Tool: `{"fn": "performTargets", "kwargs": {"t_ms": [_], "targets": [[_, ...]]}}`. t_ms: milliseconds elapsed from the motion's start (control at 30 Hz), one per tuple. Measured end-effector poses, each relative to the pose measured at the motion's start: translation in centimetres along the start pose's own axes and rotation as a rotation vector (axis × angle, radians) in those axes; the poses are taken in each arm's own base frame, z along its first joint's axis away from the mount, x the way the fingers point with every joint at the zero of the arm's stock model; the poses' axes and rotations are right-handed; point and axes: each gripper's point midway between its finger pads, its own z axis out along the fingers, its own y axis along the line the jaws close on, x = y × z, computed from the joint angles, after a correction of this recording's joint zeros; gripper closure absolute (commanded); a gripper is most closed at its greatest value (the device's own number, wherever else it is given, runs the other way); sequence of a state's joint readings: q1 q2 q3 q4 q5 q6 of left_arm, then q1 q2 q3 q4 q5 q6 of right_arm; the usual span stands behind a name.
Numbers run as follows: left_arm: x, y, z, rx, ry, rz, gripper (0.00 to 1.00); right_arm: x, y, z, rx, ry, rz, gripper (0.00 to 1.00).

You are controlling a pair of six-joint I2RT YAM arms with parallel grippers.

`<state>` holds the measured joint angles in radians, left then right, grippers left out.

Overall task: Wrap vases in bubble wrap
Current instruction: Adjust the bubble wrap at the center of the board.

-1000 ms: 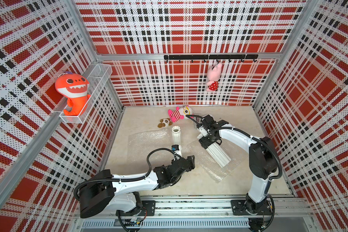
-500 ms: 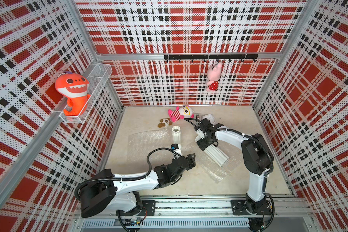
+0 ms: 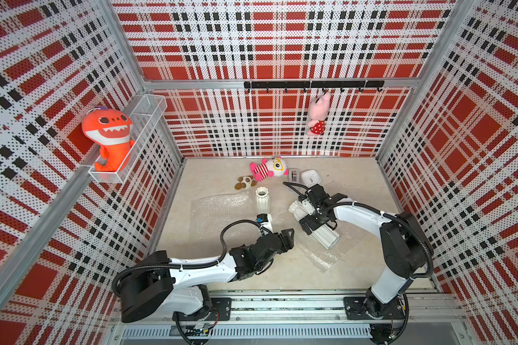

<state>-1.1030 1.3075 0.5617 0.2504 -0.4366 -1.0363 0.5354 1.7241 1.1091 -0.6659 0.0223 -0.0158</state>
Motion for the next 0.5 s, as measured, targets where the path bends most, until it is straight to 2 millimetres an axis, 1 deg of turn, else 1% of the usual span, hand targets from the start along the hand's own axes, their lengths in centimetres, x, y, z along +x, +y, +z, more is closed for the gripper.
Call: {"fn": "performTargets", "kwargs": {"t_ms": [33,100,167,233,367,500], "targets": [[0.0,0.0,0.1,0.003,0.001,-0.003,0.18,0.7,-0.1,0.3,0.003,0.019,0.002,0.06],[0.1,0.0,0.1,0.002,0.003,-0.008,0.17,1.4,-0.2,0.6,0.008,0.035,0.003,0.14],[0.1,-0.1,0.1,0.004,0.001,-0.013,0.16,1.5,-0.2,0.6,0.008,0.038,-0.001,0.24],[0.1,-0.2,0.1,0.007,0.000,-0.018,0.16,1.5,-0.3,0.5,0.016,0.038,0.000,0.32],[0.0,-0.2,0.1,0.010,-0.002,-0.021,0.15,1.9,-0.7,-0.1,0.038,0.047,-0.003,0.37],[0.0,-0.3,0.1,0.012,-0.002,-0.021,0.15,2.2,-1.0,-1.9,0.054,0.037,-0.004,0.36]]}}
